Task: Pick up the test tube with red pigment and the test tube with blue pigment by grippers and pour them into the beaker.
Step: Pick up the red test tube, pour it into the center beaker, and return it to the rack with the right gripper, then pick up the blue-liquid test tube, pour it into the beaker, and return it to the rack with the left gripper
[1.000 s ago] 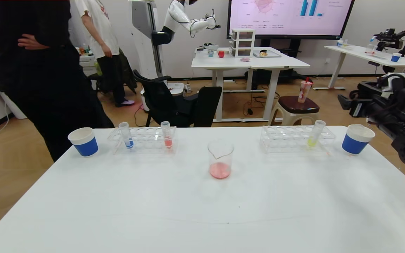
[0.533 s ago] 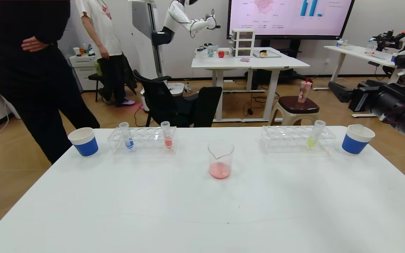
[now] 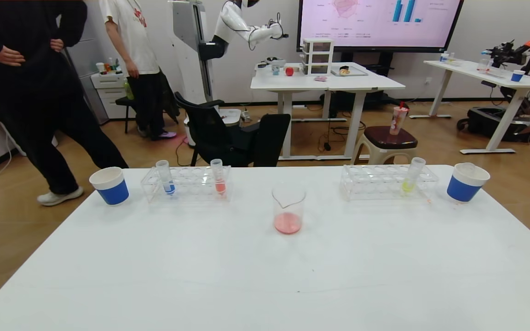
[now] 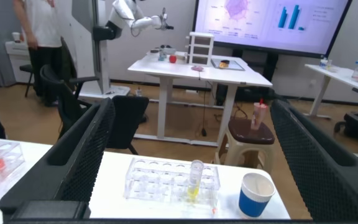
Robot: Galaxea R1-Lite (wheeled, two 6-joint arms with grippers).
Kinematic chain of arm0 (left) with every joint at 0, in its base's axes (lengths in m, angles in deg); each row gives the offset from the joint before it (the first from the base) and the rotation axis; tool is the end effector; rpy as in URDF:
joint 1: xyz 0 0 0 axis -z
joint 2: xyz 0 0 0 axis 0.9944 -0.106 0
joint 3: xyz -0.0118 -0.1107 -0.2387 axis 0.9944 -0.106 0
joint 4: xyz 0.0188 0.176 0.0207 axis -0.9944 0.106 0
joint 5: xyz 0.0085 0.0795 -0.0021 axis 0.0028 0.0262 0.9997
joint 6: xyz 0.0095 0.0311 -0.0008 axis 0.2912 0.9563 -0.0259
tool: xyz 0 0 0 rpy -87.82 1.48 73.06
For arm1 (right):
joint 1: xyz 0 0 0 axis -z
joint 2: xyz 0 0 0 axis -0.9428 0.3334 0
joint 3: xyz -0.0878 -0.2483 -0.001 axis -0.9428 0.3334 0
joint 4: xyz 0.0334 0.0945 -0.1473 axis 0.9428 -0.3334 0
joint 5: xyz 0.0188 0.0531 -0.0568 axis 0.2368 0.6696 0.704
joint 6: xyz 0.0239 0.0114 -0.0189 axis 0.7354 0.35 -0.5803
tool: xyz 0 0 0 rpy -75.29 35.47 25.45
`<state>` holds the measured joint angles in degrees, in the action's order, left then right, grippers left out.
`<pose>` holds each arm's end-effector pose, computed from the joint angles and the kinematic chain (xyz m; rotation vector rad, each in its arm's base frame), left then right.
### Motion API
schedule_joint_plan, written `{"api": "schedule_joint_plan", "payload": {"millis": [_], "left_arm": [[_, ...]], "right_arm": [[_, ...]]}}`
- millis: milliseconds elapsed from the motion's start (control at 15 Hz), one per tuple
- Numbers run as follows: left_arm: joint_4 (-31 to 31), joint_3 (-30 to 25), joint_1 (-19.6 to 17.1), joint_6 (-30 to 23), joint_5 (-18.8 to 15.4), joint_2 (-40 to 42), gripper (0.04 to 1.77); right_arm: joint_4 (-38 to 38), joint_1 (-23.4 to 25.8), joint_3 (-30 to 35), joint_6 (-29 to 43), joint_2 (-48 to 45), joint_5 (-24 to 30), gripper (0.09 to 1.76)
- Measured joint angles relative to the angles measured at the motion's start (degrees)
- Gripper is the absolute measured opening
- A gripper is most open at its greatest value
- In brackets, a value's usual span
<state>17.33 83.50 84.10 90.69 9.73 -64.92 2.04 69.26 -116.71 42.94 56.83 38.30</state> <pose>0.0103 -0.0008 0.0752 0.0550 0.0040 -0.0229 0.1405 0.0049 0.2650 -0.0421 -0.2923 0.0699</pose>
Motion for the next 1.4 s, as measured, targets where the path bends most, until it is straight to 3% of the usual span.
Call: {"api": "schedule_joint_plan", "payload": {"millis": [400, 867, 1067, 1267, 1400], "left_arm": [[0.0, 0.0, 0.0, 0.0, 0.0, 0.0, 1.75], [0.0, 0.0, 0.0, 0.0, 0.0, 0.0, 1.75], [0.0, 0.0, 0.0, 0.0, 0.0, 0.0, 1.75], [0.0, 0.0, 0.0, 0.0, 0.0, 0.0, 1.75], [0.0, 0.0, 0.0, 0.0, 0.0, 0.0, 1.75]], "right_arm": [[-27.5, -0.6, 4.0, -0.7, -31.4, 3.8, 1.74], [-39.8, 1.0, 11.4, -1.5, -52.4, 3.7, 1.74], [-38.0, 1.3, 17.2, -1.7, -55.7, 1.2, 1.74], [-30.5, 1.3, 28.3, -3.2, -56.5, 0.8, 1.74], [-31.1, 1.3, 33.8, -3.8, -56.6, 0.5, 1.74]]}}
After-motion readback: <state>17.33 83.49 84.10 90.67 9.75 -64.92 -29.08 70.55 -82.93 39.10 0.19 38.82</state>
